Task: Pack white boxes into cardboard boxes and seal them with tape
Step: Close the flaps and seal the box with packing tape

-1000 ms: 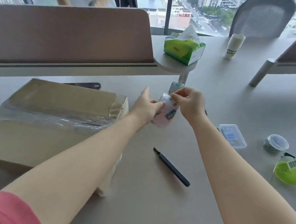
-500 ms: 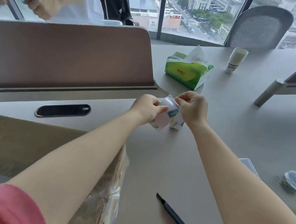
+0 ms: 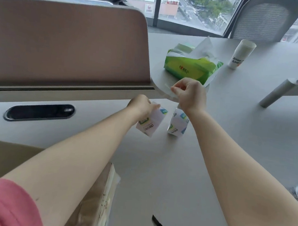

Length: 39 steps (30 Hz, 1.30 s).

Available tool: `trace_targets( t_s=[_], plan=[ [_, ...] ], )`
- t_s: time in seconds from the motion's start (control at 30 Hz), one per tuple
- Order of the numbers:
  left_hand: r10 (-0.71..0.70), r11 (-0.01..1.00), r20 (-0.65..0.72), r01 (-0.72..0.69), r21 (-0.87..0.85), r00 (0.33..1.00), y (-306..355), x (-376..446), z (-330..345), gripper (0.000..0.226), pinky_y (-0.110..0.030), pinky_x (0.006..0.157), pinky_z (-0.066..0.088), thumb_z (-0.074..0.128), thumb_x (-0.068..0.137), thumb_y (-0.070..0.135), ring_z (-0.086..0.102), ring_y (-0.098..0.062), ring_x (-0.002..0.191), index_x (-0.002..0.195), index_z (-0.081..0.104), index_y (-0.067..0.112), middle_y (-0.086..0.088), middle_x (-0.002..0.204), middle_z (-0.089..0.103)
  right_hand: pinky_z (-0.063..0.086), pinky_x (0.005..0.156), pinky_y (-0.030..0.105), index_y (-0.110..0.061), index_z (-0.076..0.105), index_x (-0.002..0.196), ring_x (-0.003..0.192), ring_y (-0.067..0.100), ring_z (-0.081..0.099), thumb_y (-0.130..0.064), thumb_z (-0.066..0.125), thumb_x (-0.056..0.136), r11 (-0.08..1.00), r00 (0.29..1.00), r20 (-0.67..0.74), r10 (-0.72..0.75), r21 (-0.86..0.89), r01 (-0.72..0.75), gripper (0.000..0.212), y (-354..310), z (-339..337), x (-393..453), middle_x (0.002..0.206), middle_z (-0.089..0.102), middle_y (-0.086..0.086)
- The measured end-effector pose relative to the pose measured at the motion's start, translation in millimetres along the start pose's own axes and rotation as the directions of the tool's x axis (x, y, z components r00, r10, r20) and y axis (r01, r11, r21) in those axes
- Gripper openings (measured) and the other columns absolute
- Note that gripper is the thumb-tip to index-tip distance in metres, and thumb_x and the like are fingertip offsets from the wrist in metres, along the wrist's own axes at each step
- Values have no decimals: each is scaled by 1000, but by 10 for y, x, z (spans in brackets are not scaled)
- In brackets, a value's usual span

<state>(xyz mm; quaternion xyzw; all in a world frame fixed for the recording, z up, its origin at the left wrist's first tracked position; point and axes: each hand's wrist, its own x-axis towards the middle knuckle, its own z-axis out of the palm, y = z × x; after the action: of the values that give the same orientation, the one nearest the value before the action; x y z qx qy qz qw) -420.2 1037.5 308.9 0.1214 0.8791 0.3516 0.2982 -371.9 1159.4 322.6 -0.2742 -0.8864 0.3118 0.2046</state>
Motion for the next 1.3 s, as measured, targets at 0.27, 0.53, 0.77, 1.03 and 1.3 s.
trace_targets(
  t_s=[0.27, 0.53, 0.77, 1.03, 1.3],
  plan=[
    [-14, 1000, 28, 15, -10, 1000, -53, 163, 43, 41, -27, 69, 33, 48, 95, 33, 47, -26, 81, 61, 40, 12, -9, 80, 53, 38, 70, 28, -14, 68, 92, 90, 21, 56, -25, 58, 89, 994, 999, 34, 29, -102, -26, 15, 48, 150, 94, 94, 65, 4],
    [24, 1000, 59, -24, -7, 998, -100, 198, 117, 32, -26, 53, 31, 46, 96, 32, 49, -24, 84, 73, 46, 11, -16, 105, 62, 38, 81, 32, -7, 49, 118, 90, 24, 47, -21, 64, 84, 996, 997, -40, 68, -60, -71, 40, 73, 196, 76, 104, 46, 6],
    [55, 998, -12, -55, 41, 998, -57, 132, 52, 27, -27, 76, 35, 53, 93, 28, 49, -26, 96, 109, 52, 7, -16, 120, 56, 33, 75, 28, 1, 46, 118, 88, 24, 43, 7, 41, 86, 999, 997, -72, 14, -48, -18, 33, 98, 108, -46, 116, 48, 15],
    [135, 990, -105, -139, -34, 985, -239, -532, -361, 39, -29, 88, 39, 54, 92, 28, 51, -25, 116, 126, 50, 9, -8, 131, 52, 40, 84, 28, -2, 56, 111, 90, 21, 50, -5, 49, 88, 999, 999, 34, -29, 15, 28, 24, -245, -77, -610, 111, 60, 14],
    [192, 981, -337, -181, 65, 922, -837, -1642, -544, 31, -26, 93, 39, 51, 94, 22, 52, -23, 118, 119, 56, 6, -8, 126, 59, 42, 62, 26, -3, 57, 106, 63, 14, 52, -27, 46, 96, 915, 807, 563, 177, 208, -345, 29, -477, -39, -1633, 82, 58, 7]
  ],
)
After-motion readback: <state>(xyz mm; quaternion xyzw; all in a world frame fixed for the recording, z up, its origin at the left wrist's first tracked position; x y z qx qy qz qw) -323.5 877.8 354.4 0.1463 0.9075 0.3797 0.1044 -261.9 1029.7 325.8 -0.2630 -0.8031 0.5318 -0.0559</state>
